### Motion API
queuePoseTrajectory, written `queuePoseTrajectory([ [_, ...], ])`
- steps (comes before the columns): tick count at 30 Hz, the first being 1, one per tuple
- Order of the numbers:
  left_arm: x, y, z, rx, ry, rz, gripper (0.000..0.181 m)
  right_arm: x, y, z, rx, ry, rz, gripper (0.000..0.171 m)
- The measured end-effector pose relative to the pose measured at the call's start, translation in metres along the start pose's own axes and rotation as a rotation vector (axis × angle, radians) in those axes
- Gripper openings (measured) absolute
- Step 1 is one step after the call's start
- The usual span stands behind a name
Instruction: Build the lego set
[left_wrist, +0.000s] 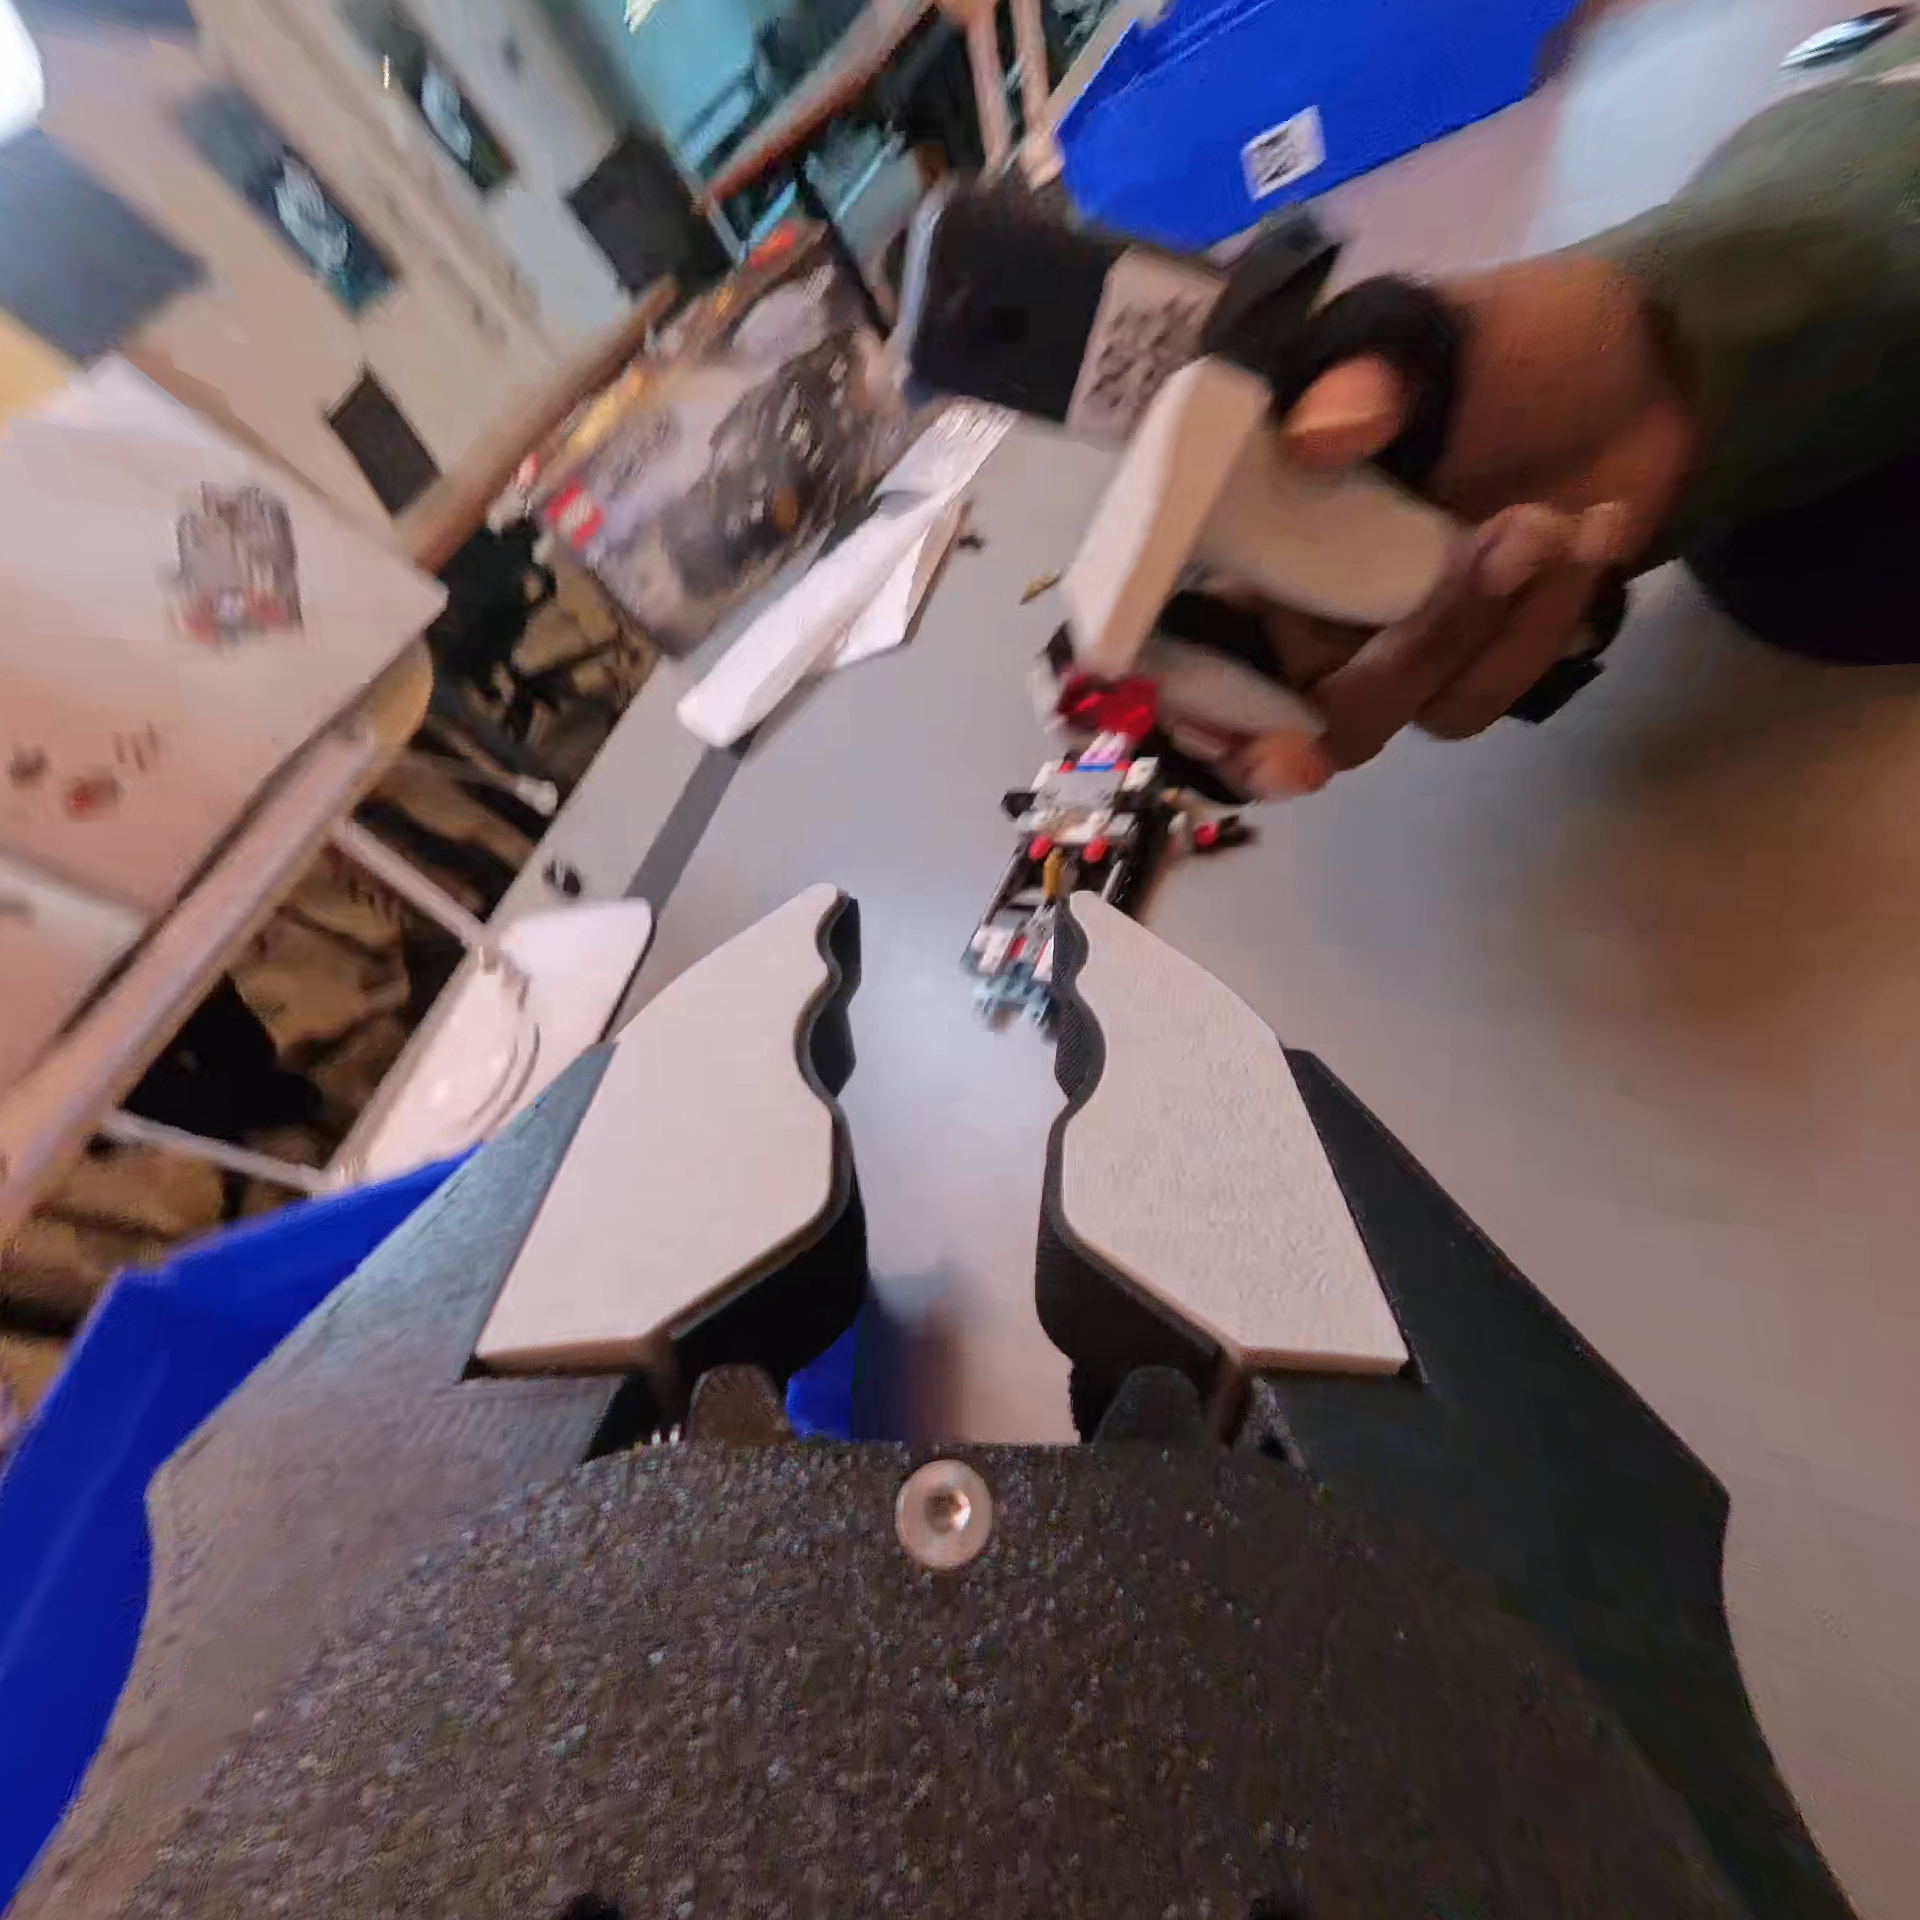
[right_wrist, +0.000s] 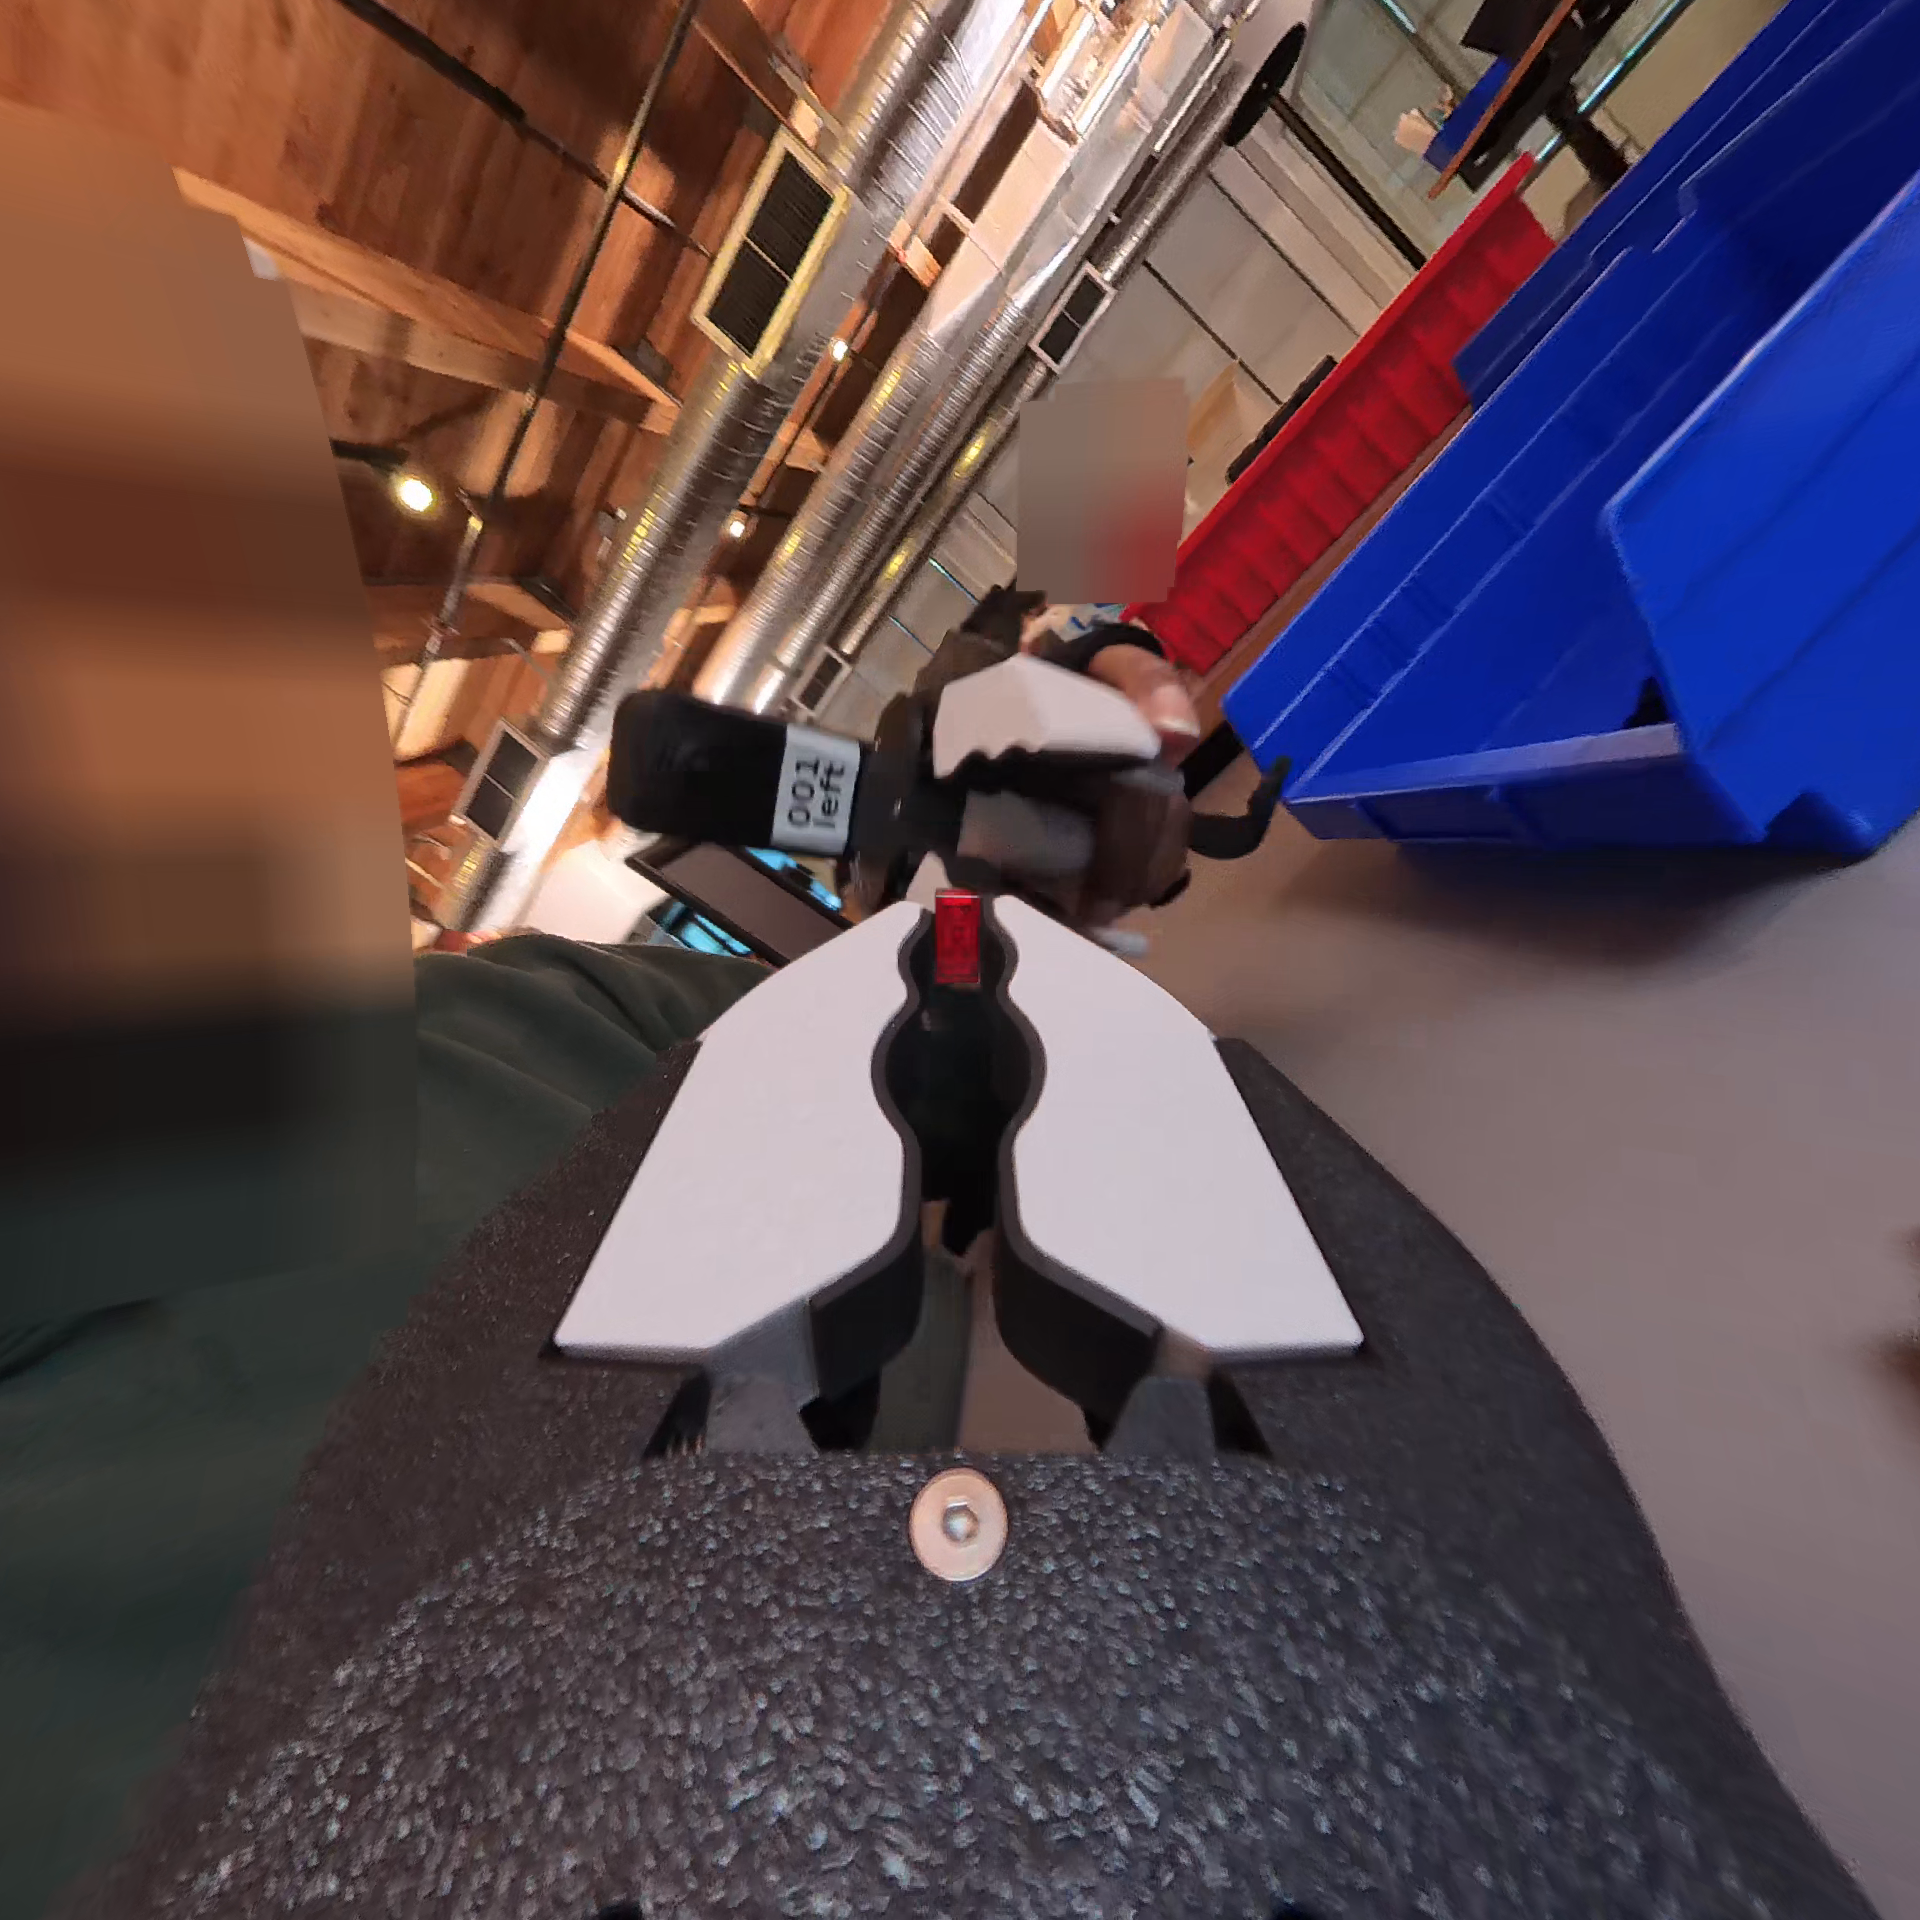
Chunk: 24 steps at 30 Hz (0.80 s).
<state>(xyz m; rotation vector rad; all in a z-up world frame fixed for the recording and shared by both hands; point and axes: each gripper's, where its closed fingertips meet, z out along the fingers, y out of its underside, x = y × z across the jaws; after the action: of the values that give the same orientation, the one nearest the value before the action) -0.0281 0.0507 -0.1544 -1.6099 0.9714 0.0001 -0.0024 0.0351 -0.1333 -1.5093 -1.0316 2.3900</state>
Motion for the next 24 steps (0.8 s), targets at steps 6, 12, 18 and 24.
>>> queuePoseTrajectory([
  [6,0.023,-0.024,0.005,0.142,-0.023,0.088,0.021,0.005,0.003,0.003,0.020,-0.031,0.096,0.008],
  [12,0.020,-0.027,0.004,0.154,-0.058,0.086,0.017,0.007,0.001,0.001,0.028,-0.031,0.106,0.008],
  [18,0.024,-0.025,0.004,0.156,-0.039,0.089,0.016,0.005,0.005,0.003,0.012,-0.052,0.131,0.008],
  [24,0.027,-0.024,0.003,0.163,-0.033,0.112,0.016,0.006,0.008,0.003,-0.016,-0.060,0.175,0.008],
])
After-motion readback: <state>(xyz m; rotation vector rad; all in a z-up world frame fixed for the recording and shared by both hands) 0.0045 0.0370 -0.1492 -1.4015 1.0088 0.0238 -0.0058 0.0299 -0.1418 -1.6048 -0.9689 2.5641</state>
